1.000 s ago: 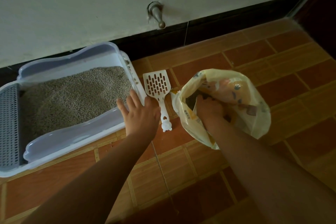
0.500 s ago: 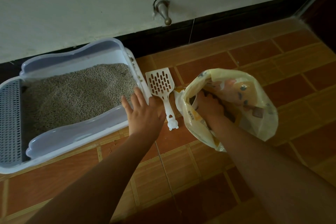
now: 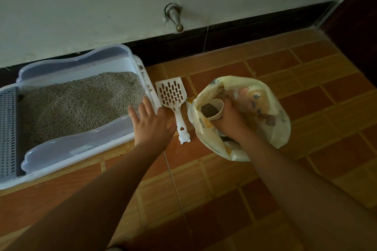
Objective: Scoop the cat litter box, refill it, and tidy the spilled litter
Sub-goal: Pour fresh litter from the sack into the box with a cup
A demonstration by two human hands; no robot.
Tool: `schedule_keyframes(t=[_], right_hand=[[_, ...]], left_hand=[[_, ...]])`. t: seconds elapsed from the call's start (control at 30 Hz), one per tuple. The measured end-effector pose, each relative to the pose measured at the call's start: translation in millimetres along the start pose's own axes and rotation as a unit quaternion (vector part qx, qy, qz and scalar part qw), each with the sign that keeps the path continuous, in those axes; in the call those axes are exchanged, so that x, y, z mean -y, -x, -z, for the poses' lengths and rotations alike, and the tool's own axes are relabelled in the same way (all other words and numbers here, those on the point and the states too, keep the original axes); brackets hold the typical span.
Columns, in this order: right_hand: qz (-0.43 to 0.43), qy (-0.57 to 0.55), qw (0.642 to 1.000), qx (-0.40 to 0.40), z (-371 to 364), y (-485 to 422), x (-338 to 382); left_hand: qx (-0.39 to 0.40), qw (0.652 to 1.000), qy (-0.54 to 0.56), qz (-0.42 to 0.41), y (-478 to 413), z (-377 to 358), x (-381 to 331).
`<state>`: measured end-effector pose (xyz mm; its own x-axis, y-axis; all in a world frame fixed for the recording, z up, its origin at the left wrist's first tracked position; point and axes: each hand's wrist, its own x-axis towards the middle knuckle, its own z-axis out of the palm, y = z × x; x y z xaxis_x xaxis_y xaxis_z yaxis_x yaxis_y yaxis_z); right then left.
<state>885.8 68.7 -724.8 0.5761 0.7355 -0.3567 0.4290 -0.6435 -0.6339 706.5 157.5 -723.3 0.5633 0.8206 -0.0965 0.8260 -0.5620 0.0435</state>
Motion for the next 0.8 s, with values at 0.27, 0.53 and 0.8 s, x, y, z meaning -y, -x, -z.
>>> schedule_keyframes(t=[0.27, 0.53, 0.8], right_hand=[[0.036, -0.025, 0.997, -0.059, 22, 37, -3], [0.056, -0.092, 0.986, -0.13, 33, 54, 6], [0.129, -0.112, 0.969, -0.181, 44, 63, 60]], left_hand=[[0.022, 0.999, 0.029, -0.001, 1, 10, 3], [0.018, 0.998, 0.05, -0.017, 10, 13, 13], [-0.01, 0.997, 0.072, -0.023, 31, 8, 50]])
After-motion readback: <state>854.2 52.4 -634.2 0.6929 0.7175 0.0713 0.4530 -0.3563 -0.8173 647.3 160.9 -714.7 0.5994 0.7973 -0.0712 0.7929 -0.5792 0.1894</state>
